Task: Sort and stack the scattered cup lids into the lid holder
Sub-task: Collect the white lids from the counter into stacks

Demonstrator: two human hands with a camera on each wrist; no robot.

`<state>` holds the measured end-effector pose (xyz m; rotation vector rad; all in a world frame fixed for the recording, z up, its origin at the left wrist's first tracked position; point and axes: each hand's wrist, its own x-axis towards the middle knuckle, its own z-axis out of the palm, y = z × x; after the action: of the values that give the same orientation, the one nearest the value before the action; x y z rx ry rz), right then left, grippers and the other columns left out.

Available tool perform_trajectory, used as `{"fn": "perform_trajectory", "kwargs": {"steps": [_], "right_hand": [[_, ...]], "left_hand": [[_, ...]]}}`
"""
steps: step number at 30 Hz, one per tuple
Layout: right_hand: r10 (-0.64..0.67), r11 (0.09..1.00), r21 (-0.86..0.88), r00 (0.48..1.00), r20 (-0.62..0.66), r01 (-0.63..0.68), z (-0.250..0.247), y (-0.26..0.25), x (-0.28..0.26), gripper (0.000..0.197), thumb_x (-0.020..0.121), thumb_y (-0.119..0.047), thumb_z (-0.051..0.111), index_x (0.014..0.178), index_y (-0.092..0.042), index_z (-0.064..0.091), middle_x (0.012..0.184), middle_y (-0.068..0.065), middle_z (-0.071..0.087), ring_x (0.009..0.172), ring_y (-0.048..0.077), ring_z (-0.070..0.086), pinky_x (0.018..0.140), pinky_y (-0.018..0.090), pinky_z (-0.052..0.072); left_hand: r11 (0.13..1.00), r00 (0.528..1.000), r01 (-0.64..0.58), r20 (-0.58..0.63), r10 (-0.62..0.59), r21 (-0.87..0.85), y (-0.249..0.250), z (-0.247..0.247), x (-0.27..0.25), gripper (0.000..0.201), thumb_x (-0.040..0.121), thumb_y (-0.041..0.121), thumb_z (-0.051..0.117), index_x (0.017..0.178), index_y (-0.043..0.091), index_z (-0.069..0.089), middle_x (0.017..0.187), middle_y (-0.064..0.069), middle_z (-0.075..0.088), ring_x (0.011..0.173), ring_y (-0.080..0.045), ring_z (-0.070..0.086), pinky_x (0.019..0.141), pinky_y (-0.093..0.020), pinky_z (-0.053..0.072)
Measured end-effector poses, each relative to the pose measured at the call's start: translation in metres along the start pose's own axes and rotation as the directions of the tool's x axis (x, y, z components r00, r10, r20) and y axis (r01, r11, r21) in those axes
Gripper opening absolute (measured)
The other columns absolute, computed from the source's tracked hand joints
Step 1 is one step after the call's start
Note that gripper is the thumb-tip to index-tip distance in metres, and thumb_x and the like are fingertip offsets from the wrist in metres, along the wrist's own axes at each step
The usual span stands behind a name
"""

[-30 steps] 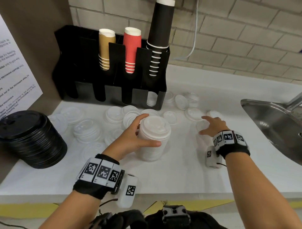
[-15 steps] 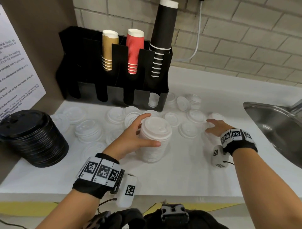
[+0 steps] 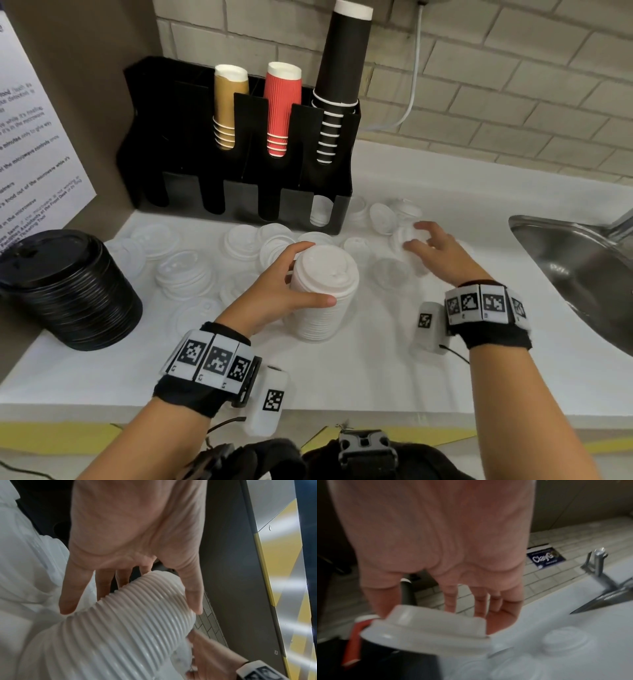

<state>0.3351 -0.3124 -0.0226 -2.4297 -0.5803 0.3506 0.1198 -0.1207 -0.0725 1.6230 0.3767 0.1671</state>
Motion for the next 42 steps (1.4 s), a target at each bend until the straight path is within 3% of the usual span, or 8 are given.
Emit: {"fn": "perform_trajectory", "kwargs": {"steps": [5, 16, 20, 27, 33, 35, 38, 42], "right_hand": [[-0.342, 0.913, 0.247, 0.939, 0.028, 0.325, 0.023, -0.041, -0.037, 0.043, 0.079, -0.032, 0.074, 0.118, -0.038, 0.055, 0.106, -0.013, 0.058, 0.09, 0.002, 0.058, 0.069, 0.009, 0.044], [-0.539, 0.839, 0.199, 0.821, 0.187, 0.506, 0.042, -0.081, -0.049, 0.052, 0.076, -0.015, 0.077, 0.119, -0.035, 0.055, 0.108, -0.027, 0.054, 0.095, -0.024, 0.046, 0.078, -0.001, 0.037], [-0.561, 0.828, 0.158, 0.799, 0.217, 0.538, 0.045, -0.081, -0.052, 0.061, 0.072, -0.014, 0.079, 0.125, -0.028, 0.054, 0.109, -0.021, 0.055, 0.095, -0.026, 0.045, 0.075, -0.004, 0.033], [-0.539, 0.841, 0.11, 0.806, 0.244, 0.53, 0.046, -0.079, -0.053, 0.069, 0.068, -0.02, 0.083, 0.129, -0.031, 0.051, 0.123, -0.009, 0.058, 0.111, 0.007, 0.048, 0.079, 0.009, 0.035], [-0.576, 0.818, 0.185, 0.773, 0.266, 0.545, 0.04, -0.07, -0.05, 0.071, 0.064, -0.038, 0.086, 0.126, -0.04, 0.05, 0.125, -0.019, 0.054, 0.109, -0.008, 0.046, 0.079, 0.004, 0.036], [-0.524, 0.84, 0.268, 0.835, 0.169, 0.472, 0.031, -0.056, -0.037, 0.058, 0.068, -0.046, 0.081, 0.12, -0.045, 0.053, 0.128, -0.019, 0.053, 0.108, -0.009, 0.047, 0.08, 0.006, 0.039], [-0.211, 0.929, 0.291, 0.973, -0.098, 0.23, 0.013, -0.023, 0.006, 0.036, 0.083, -0.034, 0.071, 0.117, -0.031, 0.059, 0.131, 0.0, 0.053, 0.11, 0.011, 0.053, 0.087, 0.022, 0.039], [0.14, 0.988, -0.065, 0.99, 0.008, -0.139, -0.002, 0.021, 0.064, 0.044, 0.092, -0.033, 0.059, 0.134, -0.022, 0.05, 0.142, 0.016, 0.042, 0.124, 0.033, 0.048, 0.101, 0.035, 0.038]], "left_hand": [[1.0, 1.0, -0.001, 0.0, 0.001, 0.006, -0.002, 0.0, 0.0, 0.082, 0.064, 0.025, 0.089, 0.128, 0.048, 0.043, 0.125, 0.02, 0.054, 0.111, 0.005, 0.051, 0.078, -0.011, 0.044], [1.0, 1.0, -0.013, -0.016, 0.012, -0.021, 0.001, 0.003, -0.003, 0.086, 0.065, 0.025, 0.089, 0.136, 0.042, 0.045, 0.125, 0.02, 0.06, 0.114, 0.002, 0.055, 0.083, -0.014, 0.046], [1.0, 1.0, -0.012, -0.024, 0.012, -0.02, 0.0, 0.003, -0.002, 0.083, 0.065, 0.024, 0.089, 0.134, 0.042, 0.047, 0.122, 0.021, 0.062, 0.113, 0.003, 0.056, 0.082, -0.014, 0.047], [1.0, 0.999, -0.002, -0.033, 0.002, -0.014, -0.001, 0.003, -0.001, 0.084, 0.063, 0.021, 0.091, 0.132, 0.041, 0.048, 0.122, 0.019, 0.061, 0.112, 0.001, 0.056, 0.08, -0.013, 0.048], [1.0, 1.0, -0.013, -0.021, 0.012, -0.026, 0.002, 0.003, -0.002, 0.093, 0.059, 0.027, 0.09, 0.136, 0.046, 0.041, 0.132, 0.016, 0.053, 0.12, -0.003, 0.05, 0.095, -0.023, 0.046], [0.999, 1.0, -0.017, -0.024, 0.016, -0.043, 0.004, 0.002, -0.003, 0.09, 0.056, 0.03, 0.089, 0.132, 0.05, 0.043, 0.131, 0.018, 0.053, 0.119, -0.002, 0.05, 0.093, -0.021, 0.045], [0.999, 1.0, -0.009, -0.019, 0.008, -0.04, 0.004, 0.002, -0.004, 0.089, 0.056, 0.029, 0.089, 0.13, 0.049, 0.045, 0.131, 0.019, 0.053, 0.119, 0.0, 0.049, 0.089, -0.018, 0.044], [1.0, 1.0, -0.002, -0.014, 0.001, -0.028, 0.005, 0.003, -0.004, 0.092, 0.052, 0.034, 0.088, 0.131, 0.049, 0.043, 0.132, 0.018, 0.052, 0.12, -0.001, 0.048, 0.091, -0.019, 0.043]]}}
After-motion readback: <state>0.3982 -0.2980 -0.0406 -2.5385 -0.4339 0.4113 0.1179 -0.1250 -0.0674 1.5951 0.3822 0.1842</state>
